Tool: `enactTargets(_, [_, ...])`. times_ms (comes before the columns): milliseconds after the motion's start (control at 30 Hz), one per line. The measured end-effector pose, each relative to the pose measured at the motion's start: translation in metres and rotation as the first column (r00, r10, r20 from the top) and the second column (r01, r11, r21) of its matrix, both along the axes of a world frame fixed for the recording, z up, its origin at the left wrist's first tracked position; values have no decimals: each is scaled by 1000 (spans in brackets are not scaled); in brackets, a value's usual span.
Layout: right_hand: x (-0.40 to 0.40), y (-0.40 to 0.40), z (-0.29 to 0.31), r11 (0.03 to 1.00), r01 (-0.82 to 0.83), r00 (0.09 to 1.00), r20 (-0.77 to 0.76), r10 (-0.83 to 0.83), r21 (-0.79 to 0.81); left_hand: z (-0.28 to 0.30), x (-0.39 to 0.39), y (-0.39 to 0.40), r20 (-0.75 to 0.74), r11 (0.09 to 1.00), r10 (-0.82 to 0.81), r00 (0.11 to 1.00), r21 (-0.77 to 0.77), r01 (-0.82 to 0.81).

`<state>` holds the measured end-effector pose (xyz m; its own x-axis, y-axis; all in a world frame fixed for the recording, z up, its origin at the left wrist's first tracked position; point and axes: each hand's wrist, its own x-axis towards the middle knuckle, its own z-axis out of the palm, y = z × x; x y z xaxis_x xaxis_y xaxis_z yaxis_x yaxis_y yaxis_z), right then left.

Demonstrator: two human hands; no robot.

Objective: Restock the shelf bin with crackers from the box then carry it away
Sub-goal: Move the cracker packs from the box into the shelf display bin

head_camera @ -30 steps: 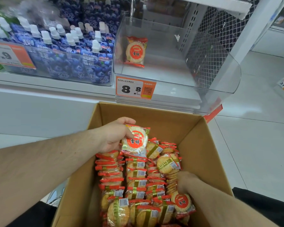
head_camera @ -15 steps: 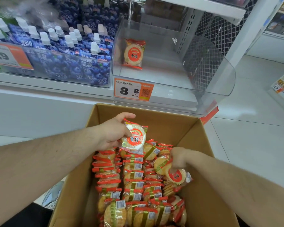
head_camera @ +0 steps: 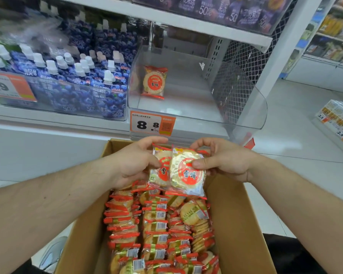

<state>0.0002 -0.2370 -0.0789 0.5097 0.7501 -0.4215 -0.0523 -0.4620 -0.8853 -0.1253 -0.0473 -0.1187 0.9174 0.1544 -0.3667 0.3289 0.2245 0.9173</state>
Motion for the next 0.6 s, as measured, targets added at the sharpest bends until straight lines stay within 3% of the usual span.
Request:
enactTargets(233, [-21,20,8,979,166,983,64,-174,120,33,-9,-7,86,990,-51,995,-123,61])
enactTargets(400, [-32,29,17,940,255,944,152,-293,228,47,-12,-7,174,1000,27,984,-1,-27])
enactTargets(600, [-38,29,38,960,123,968,181,-172,253,71,-17,2,277,995,64,959,50,-82])
